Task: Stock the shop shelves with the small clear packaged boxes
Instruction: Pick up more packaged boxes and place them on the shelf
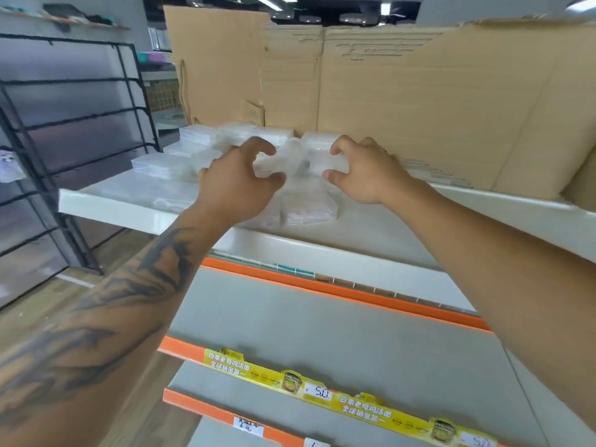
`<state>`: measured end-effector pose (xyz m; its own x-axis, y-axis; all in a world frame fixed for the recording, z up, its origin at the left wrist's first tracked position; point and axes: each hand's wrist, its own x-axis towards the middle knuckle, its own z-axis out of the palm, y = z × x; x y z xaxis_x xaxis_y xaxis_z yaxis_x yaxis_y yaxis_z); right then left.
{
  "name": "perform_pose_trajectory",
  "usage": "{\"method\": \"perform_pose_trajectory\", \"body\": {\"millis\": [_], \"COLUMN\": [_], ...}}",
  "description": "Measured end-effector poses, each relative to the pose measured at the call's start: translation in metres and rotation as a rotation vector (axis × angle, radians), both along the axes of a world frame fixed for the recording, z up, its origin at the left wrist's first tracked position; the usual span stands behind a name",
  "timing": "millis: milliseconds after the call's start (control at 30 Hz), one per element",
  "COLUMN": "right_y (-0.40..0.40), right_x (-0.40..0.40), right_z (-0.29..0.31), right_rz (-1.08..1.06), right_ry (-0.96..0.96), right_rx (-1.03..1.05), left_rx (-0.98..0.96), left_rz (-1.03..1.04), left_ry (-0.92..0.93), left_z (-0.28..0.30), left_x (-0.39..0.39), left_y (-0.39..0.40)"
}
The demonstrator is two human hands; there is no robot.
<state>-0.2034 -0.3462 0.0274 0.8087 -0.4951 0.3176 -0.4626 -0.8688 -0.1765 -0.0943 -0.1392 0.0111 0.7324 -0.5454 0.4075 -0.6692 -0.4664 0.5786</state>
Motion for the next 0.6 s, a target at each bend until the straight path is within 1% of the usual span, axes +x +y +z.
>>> {"method": "perform_pose_trajectory", "body": {"millis": [67,167,233,333,467,600], "right_y": [0.008,0.019,0.025,0.040,0.067,0.089], "right_x": [-0.016,-0.043,-0.061,-0.093,-0.140,-0.190], "right_z": [0.001,0.000,-0.003,-0.008,-0.026,-0.050], "right_rz": [-0.012,-0.022,-0.041,-0.082,-0.138,-0.177], "right_ry": [-0.056,-0.160,-0.193,-0.235,-0.296,-0.399], "right_rx": [0.006,0.029,0.025,0.018,-0.034,-0.099], "left_rx": [-0.108,-0.214,-0.282,-0.373,-0.416,-0.421], "left_rz": [-0.062,-0.164,-0.253,-0.358,-0.439,-0.503], "left_ry": [0.003,-0.030,-0.022,-0.065,-0.102,-0.155], "left_z": [-0.006,-0.019,-0.026,-0.035,-0.051,-0.065], "left_x": [-0.010,-0.026,-0.037,-0.052,-0.071,-0.110], "left_y": [0.003,0.001,-0.004,-0.004,-0.006,-0.003]}}
